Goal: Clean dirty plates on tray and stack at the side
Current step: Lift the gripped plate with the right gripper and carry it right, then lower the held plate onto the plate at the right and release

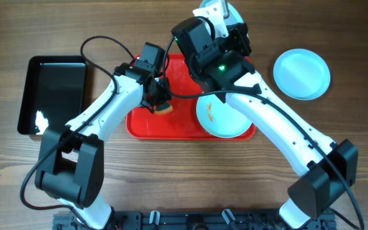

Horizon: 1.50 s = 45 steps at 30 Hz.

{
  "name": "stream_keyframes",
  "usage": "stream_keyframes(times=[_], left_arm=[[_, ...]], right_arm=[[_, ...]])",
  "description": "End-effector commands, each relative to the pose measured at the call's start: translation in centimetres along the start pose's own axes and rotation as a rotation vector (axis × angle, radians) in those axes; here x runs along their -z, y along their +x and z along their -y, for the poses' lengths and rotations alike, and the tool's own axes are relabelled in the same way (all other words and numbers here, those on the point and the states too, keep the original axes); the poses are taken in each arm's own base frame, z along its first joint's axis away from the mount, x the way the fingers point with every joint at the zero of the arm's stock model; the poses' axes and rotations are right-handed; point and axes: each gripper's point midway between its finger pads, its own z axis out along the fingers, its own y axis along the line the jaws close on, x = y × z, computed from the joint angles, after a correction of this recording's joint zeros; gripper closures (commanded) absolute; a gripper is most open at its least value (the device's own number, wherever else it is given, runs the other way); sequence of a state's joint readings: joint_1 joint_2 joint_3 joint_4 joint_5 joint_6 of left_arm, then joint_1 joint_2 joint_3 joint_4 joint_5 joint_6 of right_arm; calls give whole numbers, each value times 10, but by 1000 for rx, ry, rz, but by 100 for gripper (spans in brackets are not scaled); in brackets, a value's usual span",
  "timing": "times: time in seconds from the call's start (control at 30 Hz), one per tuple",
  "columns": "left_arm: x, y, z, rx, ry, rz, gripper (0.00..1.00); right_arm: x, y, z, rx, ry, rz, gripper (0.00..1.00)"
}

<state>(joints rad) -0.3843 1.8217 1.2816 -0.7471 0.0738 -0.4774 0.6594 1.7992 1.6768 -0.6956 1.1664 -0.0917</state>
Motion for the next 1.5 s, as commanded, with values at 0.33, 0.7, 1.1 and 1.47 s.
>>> stream_keyframes(times=[0.33, 0.7, 1.1, 1.47], left_arm=[[-3, 3, 0, 12, 6, -13, 96], [-3, 3, 0, 12, 5, -14, 96], [-3, 2, 0, 12, 7, -10, 96], [-3, 3, 0, 12, 5, -13, 96]], right_arm=[[2, 8, -11, -173, -123, -40, 96], [-67, 84, -41, -712, -794, -559, 96], [-129, 170, 6, -949, -960, -684, 96], [-116, 125, 9, -683, -681, -464, 96]])
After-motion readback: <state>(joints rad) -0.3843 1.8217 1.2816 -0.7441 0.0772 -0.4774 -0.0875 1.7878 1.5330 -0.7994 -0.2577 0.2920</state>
